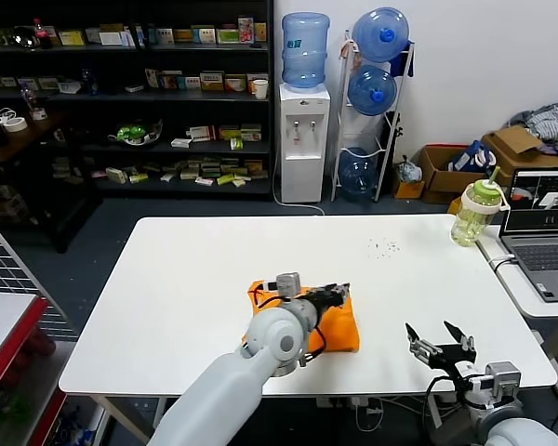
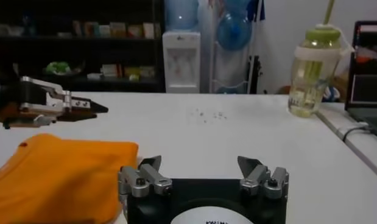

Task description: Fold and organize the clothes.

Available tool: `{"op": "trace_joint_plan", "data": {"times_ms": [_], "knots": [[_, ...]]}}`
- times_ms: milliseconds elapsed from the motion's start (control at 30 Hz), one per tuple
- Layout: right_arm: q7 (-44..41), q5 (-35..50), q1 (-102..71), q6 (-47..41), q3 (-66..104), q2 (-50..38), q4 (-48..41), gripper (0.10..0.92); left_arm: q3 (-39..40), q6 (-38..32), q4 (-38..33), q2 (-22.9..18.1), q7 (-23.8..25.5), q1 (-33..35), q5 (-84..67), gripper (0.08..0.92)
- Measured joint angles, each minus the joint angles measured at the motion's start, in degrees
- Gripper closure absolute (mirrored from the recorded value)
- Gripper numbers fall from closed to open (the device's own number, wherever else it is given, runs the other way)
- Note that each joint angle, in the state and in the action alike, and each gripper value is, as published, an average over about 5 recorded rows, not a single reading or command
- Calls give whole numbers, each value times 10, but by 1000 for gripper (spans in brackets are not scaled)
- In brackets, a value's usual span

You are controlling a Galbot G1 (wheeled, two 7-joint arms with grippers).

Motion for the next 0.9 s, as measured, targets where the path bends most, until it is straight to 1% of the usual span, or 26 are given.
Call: {"op": "trace_joint_plan", "data": {"times_ms": [100,233,333,433,567,667,900], "knots": [[-24,-24,13,36,0,7,-15,203,-42,-48,-35,32,59,44,52,463],[-53,-54,27,85,3,23,-36,203,-119,-126,-71,75,143,129,123,341],[-71,-75,33,120,8,38,-50,203,-187,-188,-92,93,202,202,168,257],[-88,-96,35,154,16,56,-62,203,-253,-248,-108,101,255,273,205,197],[-112,-117,33,194,31,78,-74,203,-324,-316,-126,99,311,352,245,179],[-129,-132,28,220,39,94,-82,203,-361,-354,-138,90,340,395,271,177],[-156,-159,15,273,44,127,-98,203,-409,-415,-158,54,380,453,329,177]]}}
